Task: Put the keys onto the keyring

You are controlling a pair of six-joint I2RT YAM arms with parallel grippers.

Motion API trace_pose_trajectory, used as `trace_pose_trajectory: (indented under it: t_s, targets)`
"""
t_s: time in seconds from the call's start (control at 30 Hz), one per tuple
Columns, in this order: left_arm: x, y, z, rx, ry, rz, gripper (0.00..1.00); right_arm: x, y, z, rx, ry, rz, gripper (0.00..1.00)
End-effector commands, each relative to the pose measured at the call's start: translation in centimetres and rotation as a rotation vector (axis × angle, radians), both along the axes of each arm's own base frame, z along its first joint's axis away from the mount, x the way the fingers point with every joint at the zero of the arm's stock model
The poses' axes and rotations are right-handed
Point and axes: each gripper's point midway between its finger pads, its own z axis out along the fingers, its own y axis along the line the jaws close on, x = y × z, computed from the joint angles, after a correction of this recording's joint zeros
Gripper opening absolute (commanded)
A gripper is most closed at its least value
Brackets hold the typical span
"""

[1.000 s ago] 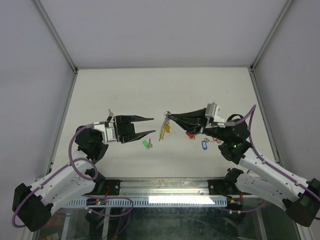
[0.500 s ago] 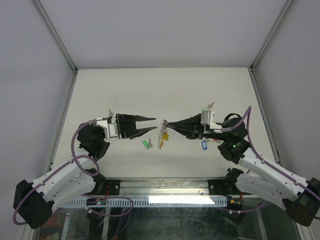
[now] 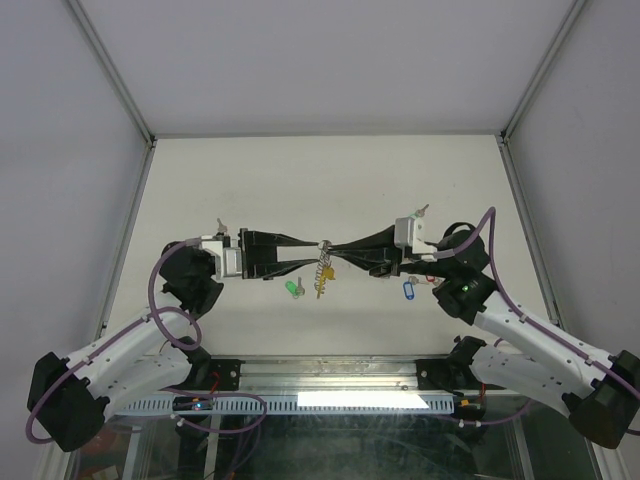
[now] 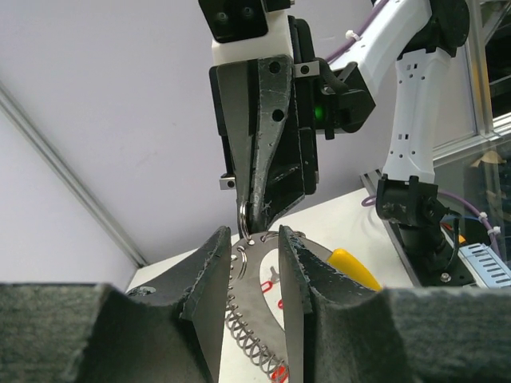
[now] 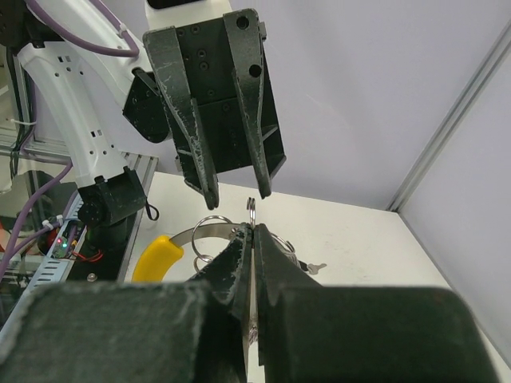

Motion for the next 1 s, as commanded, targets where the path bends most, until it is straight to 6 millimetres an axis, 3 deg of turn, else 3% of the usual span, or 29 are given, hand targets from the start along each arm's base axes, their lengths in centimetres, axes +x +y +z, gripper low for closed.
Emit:
trace_pose_trajectory:
  t_s: [0.0,0.43,0.73,0.87,0.97]
  targets:
    - [-0.6,-0.2,1.4,-0.01,-0.055,-0.019,0.28,-0.4,-0.4,3.6,0.074,-0.08,-0.001,0.0]
    - [-0.1,-0.9,1.6,-0.007,-0.049,-0.02,0.21,-0.7,-0.2,2.9,0.048,-0.087,0.019,0.0]
    - [0.2,-1.3,0.6,0.025,-0.038,-0.016,0.19,-0.7,0.0,2.9,0.041,-0.093,0.028,0.0]
    - [0.4,-1.4,0.4,0.035,-0.035,-0.012,0.11,-0.9,0.0,2.8,0.038,-0.096,0.034,0.0]
    - [0.5,-1.5,0.2,0.047,-0.033,-0.01,0.0,-0.8,0.0,2.7,0.034,-0.098,0.033,0.0]
